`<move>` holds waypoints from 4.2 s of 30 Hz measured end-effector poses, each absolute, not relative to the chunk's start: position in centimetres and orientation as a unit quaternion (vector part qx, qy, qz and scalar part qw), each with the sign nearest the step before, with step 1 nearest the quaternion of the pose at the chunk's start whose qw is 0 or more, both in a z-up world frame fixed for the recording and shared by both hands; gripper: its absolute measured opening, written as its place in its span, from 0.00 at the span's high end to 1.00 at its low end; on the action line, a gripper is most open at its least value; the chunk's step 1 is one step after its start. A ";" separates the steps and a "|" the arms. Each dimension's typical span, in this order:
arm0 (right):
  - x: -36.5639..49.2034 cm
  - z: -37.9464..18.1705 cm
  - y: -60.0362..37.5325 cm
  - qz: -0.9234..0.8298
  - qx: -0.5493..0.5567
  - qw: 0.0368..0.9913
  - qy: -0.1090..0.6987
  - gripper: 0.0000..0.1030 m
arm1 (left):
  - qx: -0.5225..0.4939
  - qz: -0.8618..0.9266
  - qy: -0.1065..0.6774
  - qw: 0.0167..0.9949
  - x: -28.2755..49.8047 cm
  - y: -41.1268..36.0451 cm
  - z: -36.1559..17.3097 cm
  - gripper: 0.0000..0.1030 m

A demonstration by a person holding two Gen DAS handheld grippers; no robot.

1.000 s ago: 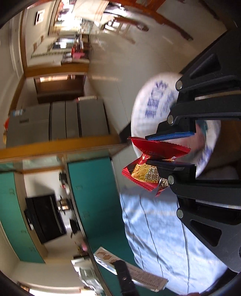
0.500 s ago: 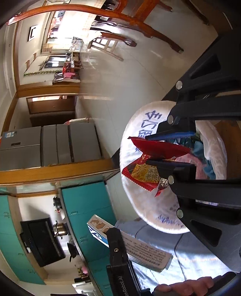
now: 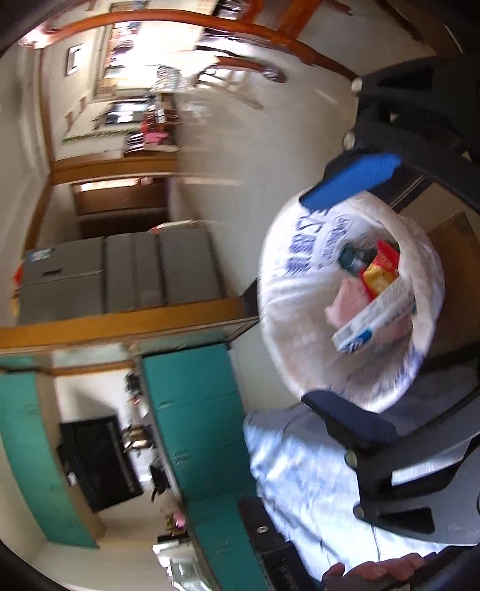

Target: Collect trash

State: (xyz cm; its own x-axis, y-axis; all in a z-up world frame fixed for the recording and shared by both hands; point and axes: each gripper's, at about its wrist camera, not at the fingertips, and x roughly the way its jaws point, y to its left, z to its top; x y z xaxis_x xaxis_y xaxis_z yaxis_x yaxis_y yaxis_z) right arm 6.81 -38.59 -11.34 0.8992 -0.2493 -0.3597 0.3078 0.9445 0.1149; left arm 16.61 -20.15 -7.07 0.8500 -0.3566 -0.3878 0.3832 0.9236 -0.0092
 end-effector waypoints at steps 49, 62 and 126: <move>-6.5 -3.6 -21.0 -0.090 -0.023 0.989 0.116 0.03 | 0.025 -0.109 0.105 0.988 -2.1 -2.2 0.2 0.03; -6.5 -3.6 -21.1 -0.090 -0.022 0.989 0.116 0.03 | 0.029 -0.118 0.117 0.986 -1.4 -2.7 -0.3 0.03; -5.0 -4.8 -21.8 -0.095 -0.015 0.986 0.136 0.03 | 0.027 -0.129 0.134 0.982 -0.2 -3.4 -2.4 0.03</move>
